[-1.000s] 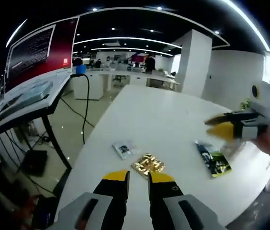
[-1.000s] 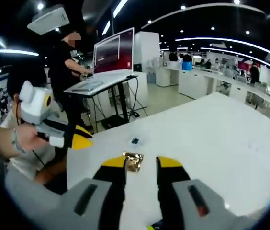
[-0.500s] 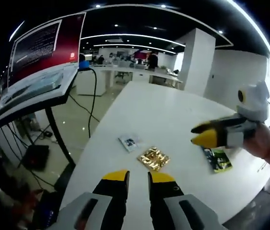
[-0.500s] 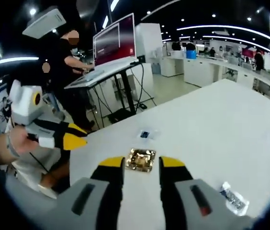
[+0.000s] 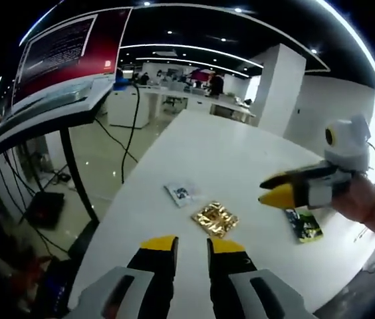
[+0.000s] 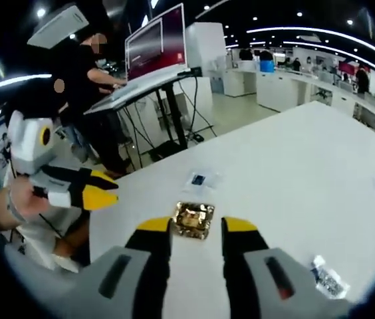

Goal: Arrange the skincare products in the storage area until every visible bottle or jar stands upright without overlapping.

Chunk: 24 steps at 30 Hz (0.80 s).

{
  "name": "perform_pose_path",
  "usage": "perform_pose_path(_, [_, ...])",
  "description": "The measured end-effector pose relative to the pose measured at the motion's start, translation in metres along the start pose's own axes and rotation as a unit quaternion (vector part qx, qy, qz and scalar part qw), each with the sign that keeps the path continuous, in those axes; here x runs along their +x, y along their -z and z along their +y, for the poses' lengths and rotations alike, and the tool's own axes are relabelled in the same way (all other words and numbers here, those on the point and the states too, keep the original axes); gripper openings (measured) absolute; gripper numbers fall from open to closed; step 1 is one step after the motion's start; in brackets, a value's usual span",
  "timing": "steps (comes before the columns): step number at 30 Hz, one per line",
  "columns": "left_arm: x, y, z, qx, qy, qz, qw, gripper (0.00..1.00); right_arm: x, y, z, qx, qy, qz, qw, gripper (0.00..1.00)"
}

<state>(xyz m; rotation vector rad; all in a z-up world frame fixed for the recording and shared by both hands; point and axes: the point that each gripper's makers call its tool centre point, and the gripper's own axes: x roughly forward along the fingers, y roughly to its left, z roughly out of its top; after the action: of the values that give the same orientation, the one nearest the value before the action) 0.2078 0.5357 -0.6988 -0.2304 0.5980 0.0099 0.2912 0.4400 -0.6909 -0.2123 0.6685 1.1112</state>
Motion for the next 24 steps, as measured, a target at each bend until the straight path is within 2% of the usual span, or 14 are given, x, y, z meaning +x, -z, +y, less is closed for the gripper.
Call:
perform_pose_path(5, [0.011,0.007,-0.007,-0.001,0.011,0.006,0.9999,0.15,0.004,0.001,-0.009,0.015,-0.002,0.002,0.9999,0.31])
perform_pose_path(8, [0.023,0.01,-0.013,-0.002,0.021,0.01,0.9997,0.12,0.011,0.007,-0.01,0.012,-0.008,0.014,0.9998,0.31])
perform_pose_path(11, [0.041,0.011,-0.027,-0.005,0.049,0.021,0.9986,0.02,0.023,0.015,-0.008,0.005,-0.013,0.037,0.9992,0.31])
perform_pose_path(13, [0.051,0.012,-0.032,-0.005,0.055,0.023,0.9982,0.02,0.028,0.017,-0.007,0.001,-0.012,0.043,0.999,0.31])
perform_pose_path(15, [0.064,0.017,-0.035,0.003,0.059,0.038,0.9975,0.02,0.034,0.021,-0.006,-0.012,-0.014,0.056,0.9983,0.31])
perform_pose_path(21, [0.08,0.018,-0.041,0.018,0.069,0.042,0.9966,0.02,0.044,0.027,-0.006,-0.035,-0.016,0.077,0.9963,0.31])
perform_pose_path(24, [0.087,0.024,-0.044,0.011,0.084,0.063,0.9944,0.01,0.049,0.029,-0.008,-0.035,-0.017,0.084,0.9957,0.31])
